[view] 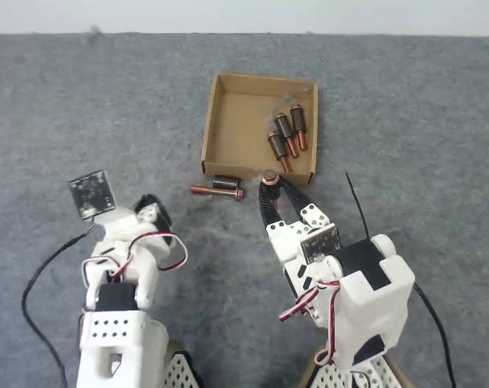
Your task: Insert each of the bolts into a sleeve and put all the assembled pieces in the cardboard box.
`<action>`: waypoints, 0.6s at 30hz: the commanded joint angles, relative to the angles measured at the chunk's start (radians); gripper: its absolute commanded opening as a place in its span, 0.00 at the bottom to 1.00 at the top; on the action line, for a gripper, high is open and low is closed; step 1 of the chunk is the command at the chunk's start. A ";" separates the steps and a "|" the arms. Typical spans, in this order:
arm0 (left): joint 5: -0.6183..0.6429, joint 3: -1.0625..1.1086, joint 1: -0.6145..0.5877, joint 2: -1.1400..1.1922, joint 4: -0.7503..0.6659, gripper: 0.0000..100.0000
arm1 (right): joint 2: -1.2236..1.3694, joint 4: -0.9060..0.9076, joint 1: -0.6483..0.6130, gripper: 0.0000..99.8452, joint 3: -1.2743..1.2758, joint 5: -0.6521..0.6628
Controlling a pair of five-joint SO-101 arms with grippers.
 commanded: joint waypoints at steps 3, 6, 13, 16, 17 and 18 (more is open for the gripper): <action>-0.094 0.016 -0.015 -0.028 0.003 0.01 | -0.013 -0.021 0.042 0.01 -0.034 0.015; -0.123 0.039 -0.011 -0.028 -0.002 0.01 | -0.016 -0.024 0.093 0.01 -0.068 0.011; -0.199 0.091 -0.009 -0.025 -0.048 0.01 | -0.016 -0.019 0.151 0.01 -0.218 0.018; -0.199 0.091 -0.009 -0.025 -0.048 0.01 | -0.016 -0.019 0.154 0.01 -0.281 0.086; -0.201 0.091 -0.009 -0.025 -0.048 0.01 | -0.013 -0.019 0.154 0.01 -0.304 0.121; -0.201 0.091 -0.009 -0.025 -0.048 0.01 | -0.010 -0.015 0.150 0.01 -0.330 0.149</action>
